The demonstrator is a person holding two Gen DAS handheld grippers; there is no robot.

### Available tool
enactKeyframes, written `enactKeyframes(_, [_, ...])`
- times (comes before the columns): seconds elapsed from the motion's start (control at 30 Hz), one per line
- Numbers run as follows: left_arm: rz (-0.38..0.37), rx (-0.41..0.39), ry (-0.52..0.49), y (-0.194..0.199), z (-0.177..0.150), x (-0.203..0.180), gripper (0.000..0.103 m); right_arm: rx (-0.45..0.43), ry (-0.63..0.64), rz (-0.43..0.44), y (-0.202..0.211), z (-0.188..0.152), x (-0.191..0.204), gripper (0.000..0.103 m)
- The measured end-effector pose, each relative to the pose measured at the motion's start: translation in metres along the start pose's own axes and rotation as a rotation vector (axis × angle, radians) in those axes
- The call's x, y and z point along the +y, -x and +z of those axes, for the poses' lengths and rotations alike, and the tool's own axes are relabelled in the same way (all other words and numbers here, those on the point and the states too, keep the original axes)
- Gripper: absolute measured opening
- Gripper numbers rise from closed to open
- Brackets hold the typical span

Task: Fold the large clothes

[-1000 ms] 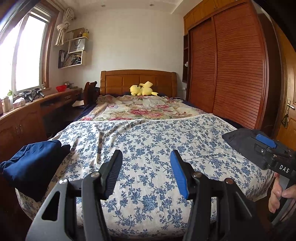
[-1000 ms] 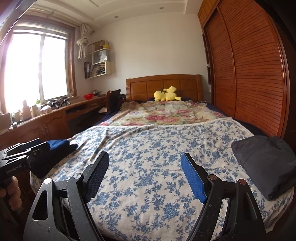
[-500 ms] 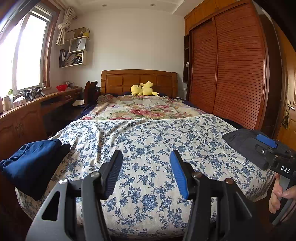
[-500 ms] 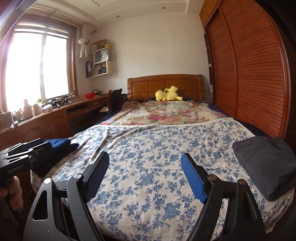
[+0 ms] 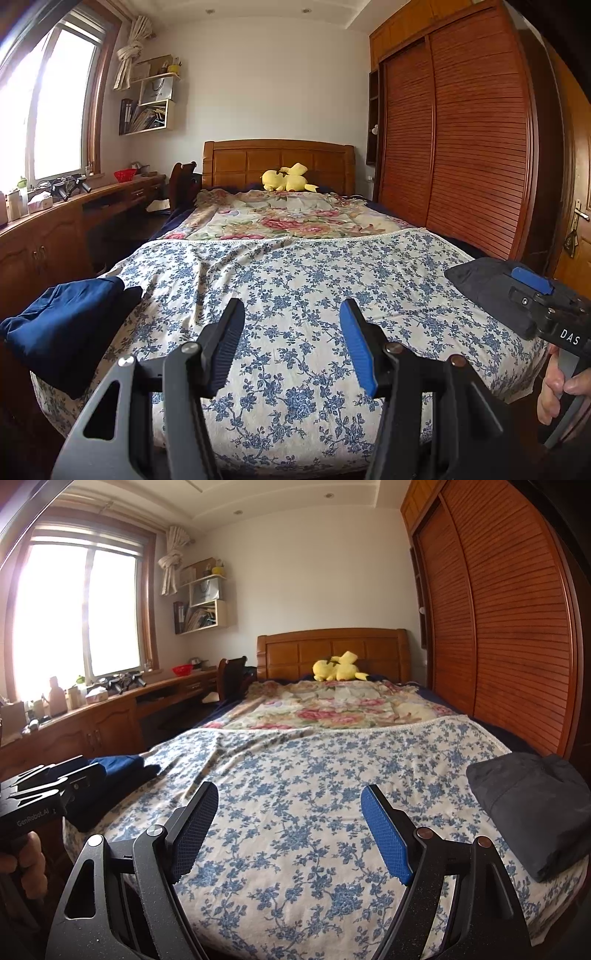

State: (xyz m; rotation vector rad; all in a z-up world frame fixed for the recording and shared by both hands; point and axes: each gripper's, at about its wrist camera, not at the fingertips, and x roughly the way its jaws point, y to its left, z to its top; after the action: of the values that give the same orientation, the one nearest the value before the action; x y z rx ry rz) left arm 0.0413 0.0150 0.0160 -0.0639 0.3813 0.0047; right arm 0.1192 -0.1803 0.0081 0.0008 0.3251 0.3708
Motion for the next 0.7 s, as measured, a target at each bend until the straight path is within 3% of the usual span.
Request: enactKeyframes(0.7, [0.005, -0.007, 0.001, 0.0026, -0.0002, -0.0028, 0.053, 0.004, 0.001, 0.003, -0.0006, 0.0009, 0.0045, 0.082])
